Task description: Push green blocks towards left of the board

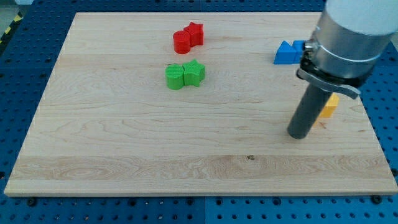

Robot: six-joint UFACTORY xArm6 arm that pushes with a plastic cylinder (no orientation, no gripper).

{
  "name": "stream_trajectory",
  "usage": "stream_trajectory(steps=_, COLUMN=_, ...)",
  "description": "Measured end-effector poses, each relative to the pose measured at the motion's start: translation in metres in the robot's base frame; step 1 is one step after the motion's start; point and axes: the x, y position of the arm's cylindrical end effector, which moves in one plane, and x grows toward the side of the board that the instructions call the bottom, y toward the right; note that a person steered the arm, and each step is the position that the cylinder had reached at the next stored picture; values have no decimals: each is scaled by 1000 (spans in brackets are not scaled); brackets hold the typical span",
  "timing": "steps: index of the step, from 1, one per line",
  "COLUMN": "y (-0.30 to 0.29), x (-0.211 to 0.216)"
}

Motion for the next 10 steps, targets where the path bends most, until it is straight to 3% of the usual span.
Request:
stream_trajectory(steps=3, y=-39, x=-81)
stream_trajectory(steps=5, y=-122, x=-116)
stream_trajectory(steps=10, y=-250, x=-131)
